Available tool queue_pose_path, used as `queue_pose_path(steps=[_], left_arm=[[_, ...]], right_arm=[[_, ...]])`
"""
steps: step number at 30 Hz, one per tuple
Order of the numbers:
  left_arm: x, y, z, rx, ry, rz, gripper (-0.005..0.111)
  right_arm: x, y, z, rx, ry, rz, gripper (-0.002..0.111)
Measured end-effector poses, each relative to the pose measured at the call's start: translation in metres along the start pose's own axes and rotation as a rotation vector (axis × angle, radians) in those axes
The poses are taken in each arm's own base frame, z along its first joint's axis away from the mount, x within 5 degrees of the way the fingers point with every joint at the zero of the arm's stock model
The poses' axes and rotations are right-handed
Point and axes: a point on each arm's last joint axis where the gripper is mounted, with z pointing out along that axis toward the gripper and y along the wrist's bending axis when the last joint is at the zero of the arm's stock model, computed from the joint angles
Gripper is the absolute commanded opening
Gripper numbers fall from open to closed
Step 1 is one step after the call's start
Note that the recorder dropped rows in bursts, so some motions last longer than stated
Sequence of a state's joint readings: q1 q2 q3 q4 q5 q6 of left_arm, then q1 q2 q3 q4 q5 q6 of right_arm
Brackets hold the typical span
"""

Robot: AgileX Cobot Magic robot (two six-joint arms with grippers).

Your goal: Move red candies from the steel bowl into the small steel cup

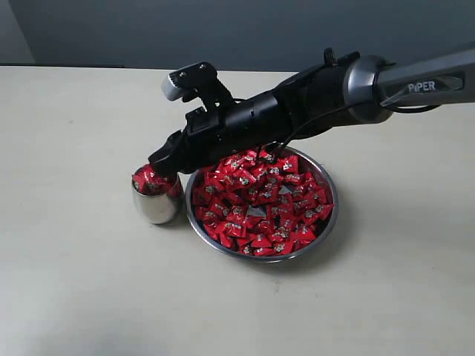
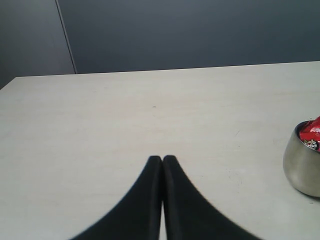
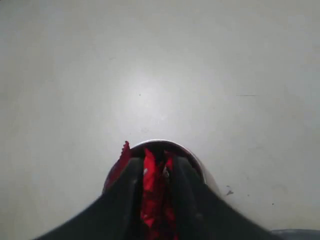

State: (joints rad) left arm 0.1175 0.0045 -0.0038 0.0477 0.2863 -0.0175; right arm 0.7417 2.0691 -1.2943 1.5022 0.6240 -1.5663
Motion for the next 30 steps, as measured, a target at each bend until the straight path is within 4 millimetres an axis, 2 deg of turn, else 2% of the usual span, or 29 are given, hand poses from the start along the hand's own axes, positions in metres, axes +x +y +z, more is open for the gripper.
queue_pose_path(steps=[2,14,15,17,21,25,30], left_arm=[[0.0,0.0,0.0,0.0,0.0,0.0,0.0],[0.0,0.0,0.0,0.0,0.0,0.0,0.0],[0.0,0.0,0.0,0.0,0.0,0.0,0.0],[0.0,0.0,0.0,0.0,0.0,0.0,0.0],[0.0,0.0,0.0,0.0,0.0,0.0,0.0],[0.0,0.0,0.0,0.0,0.0,0.0,0.0],[0.0,0.0,0.0,0.0,0.0,0.0,0.0]], right_arm=[[0.0,0.0,0.0,0.0,0.001,-0.001,0.043],[0.0,-0.002,0.0,0.019,0.001,-0.001,0.034],[0.0,-0.003,0.0,0.029,0.001,-0.001,0.021],[-0.005,-0.004,-0.004,0.068,-0.012,0.002,0.0],[-0.018,-0.001,-0.023,0.165,-0.044,-0.028,0.0],[-0.006,-0.002,-0.046,0.346,-0.032,-0.043,-0.001],[-0.001,0.007,-0.071,0.435,-0.047,-0.075,-0.001]])
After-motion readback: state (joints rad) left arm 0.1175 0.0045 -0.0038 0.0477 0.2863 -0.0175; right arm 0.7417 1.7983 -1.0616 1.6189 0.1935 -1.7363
